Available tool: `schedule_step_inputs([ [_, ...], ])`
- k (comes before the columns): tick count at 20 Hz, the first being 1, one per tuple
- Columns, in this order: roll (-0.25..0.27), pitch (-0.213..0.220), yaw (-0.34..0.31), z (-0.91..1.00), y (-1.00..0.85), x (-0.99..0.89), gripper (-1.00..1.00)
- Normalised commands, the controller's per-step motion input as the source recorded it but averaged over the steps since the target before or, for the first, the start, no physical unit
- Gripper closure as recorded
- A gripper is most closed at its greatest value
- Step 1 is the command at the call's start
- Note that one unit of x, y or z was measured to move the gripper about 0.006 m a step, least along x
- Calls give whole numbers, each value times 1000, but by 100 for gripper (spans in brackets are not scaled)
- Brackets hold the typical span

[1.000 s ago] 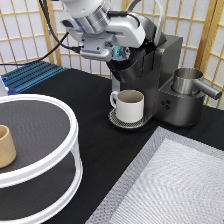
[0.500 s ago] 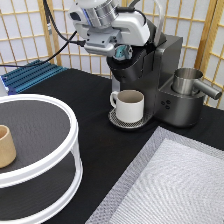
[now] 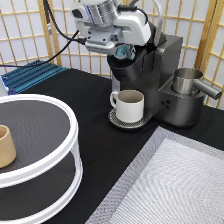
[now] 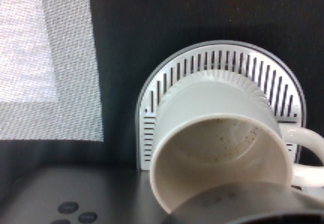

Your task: Make coffee

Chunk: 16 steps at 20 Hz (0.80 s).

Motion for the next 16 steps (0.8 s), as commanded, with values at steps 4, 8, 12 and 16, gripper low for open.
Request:
schedule_step_inputs([
  [4,38,-1,-19,-63,-804,-236,-100],
  [8,27,-19,-23,131,-722,-326,-100],
  [12,-24,-50,-30,676,170,-395,-100],
  [16,-63,-47,-18,1000,832,-83,-100],
])
